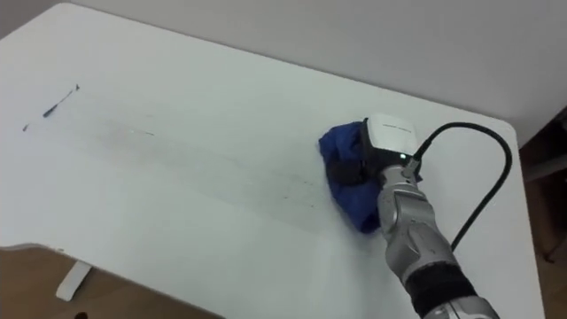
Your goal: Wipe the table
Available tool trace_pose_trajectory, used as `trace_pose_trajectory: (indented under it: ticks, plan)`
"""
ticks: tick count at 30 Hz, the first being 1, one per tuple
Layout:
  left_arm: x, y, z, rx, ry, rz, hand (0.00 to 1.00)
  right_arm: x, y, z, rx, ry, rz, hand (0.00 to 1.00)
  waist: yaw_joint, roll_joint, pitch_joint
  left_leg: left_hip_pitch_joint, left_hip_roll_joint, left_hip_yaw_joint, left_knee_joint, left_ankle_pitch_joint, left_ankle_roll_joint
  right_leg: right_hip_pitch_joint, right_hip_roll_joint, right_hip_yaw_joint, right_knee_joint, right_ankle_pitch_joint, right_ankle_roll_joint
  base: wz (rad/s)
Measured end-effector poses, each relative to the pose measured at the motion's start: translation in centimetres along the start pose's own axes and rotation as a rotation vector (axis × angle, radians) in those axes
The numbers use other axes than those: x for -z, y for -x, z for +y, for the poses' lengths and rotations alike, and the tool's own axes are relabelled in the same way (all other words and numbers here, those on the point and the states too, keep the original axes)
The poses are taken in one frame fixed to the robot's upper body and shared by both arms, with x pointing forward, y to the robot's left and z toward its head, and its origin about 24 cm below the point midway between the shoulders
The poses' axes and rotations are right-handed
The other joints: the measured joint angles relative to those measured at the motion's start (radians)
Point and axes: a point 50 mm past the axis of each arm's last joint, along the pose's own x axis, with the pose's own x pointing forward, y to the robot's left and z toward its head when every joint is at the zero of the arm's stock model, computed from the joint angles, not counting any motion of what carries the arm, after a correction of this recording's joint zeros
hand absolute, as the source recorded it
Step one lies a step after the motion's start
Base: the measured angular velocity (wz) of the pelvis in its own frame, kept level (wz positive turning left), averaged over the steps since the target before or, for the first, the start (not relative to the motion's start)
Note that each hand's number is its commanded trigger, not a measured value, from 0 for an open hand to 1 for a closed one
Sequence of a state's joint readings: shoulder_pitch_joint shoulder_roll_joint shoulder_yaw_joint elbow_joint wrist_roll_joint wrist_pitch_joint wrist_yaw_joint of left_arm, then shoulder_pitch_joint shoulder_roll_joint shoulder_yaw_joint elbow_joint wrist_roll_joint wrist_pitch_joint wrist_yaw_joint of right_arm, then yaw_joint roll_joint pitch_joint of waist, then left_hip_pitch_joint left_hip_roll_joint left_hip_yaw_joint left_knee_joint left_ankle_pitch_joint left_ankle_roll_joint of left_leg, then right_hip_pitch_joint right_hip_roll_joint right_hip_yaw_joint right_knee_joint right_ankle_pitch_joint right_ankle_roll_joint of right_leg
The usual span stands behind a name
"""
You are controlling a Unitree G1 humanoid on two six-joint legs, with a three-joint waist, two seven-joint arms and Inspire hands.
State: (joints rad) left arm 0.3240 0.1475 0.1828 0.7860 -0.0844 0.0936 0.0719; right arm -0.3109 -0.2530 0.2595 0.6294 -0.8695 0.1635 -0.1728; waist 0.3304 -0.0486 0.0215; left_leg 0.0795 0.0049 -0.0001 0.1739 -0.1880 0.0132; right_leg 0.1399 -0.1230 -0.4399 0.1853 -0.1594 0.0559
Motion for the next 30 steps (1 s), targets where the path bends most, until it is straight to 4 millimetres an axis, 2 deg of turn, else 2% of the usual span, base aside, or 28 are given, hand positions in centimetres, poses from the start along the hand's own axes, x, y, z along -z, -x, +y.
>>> trace_pose_trajectory:
  ticks: [2, 6, 8, 15, 19, 25, 29, 30]
  plan:
    - [-0.7, -0.2, -0.4, 0.009, 0.004, -0.018, 0.0, 0.3, 0.3, 0.3, -0.005, -0.01, 0.008, 0.0, -0.003, 0.003, -0.004, 0.001, 0.001, 0.013, -0.004, 0.0, 0.0, -0.005, 0.0, 0.007, 0.0, 0.0, 0.0, -0.12]
    - [-1.9, -0.4, -1.4, 0.037, -0.003, -0.05, 0.0, 0.3, 1.2, 1.1, -0.008, -0.018, -0.018, 0.0, -0.035, 0.001, -0.0196, 0.002, 0.0, 0.023, -0.008, 0.0, 0.0, -0.01, 0.001, 0.024, -0.001, 0.0, 0.0, -0.05]
    - [-2.3, -0.4, -1.6, 0.043, -0.004, -0.07, 0.0, 0.5, 1.9, 1.8, -0.019, -0.033, -0.021, 0.0, -0.05, -0.003, -0.0223, 0.008, 0.0, 0.021, -0.007, 0.0, 0.0, -0.003, 0.0, 0.025, -0.001, 0.0, 0.0, 0.03]
    - [-2.9, -0.4, -1.8, 0.051, 0.021, -0.089, 0.0, 0.8, 3.3, 2.8, -0.019, -0.108, -0.05, 0.0, -0.107, -0.004, -0.0217, 0.034, -0.002, 0.023, -0.011, -0.003, 0.004, 0.009, -0.003, 0.043, -0.001, -0.001, 0.002, -0.01]
    - [-2.8, -0.4, -1.8, 0.05, 0.018, -0.089, 0.0, 0.6, 3.9, 2.8, -0.016, -0.127, -0.068, 0.0, -0.115, -0.003, -0.0215, 0.034, -0.003, 0.027, -0.014, -0.01, 0.007, 0.015, -0.003, 0.055, -0.001, -0.001, 0.002, -0.09]
    - [-2.6, -0.2, -1.5, 0.046, 0.019, -0.095, 0.0, 0.4, 4.6, 2.9, -0.048, -0.158, -0.101, 0.0, -0.147, -0.001, -0.0226, 0.035, -0.004, 0.039, -0.007, -0.011, 0.007, 0.017, -0.003, 0.07, -0.001, -0.001, 0.002, -0.04]
    - [-2.3, 0.0, -1.2, 0.046, 0.027, -0.105, 0.0, 0.7, 5.5, 2.8, -0.057, -0.215, -0.116, 0.0, -0.168, 0.016, -0.0318, 0.035, -0.005, 0.041, -0.007, -0.011, 0.007, 0.018, -0.003, 0.072, -0.001, -0.001, 0.003, 0.0]
    - [-2.2, 0.0, -1.0, 0.039, 0.037, -0.102, 0.0, 0.9, 5.7, 2.7, -0.06, -0.222, -0.117, 0.0, -0.171, 0.019, -0.0318, 0.036, -0.004, 0.041, -0.008, -0.011, 0.007, 0.017, -0.003, 0.073, -0.001, -0.001, 0.003, 0.0]
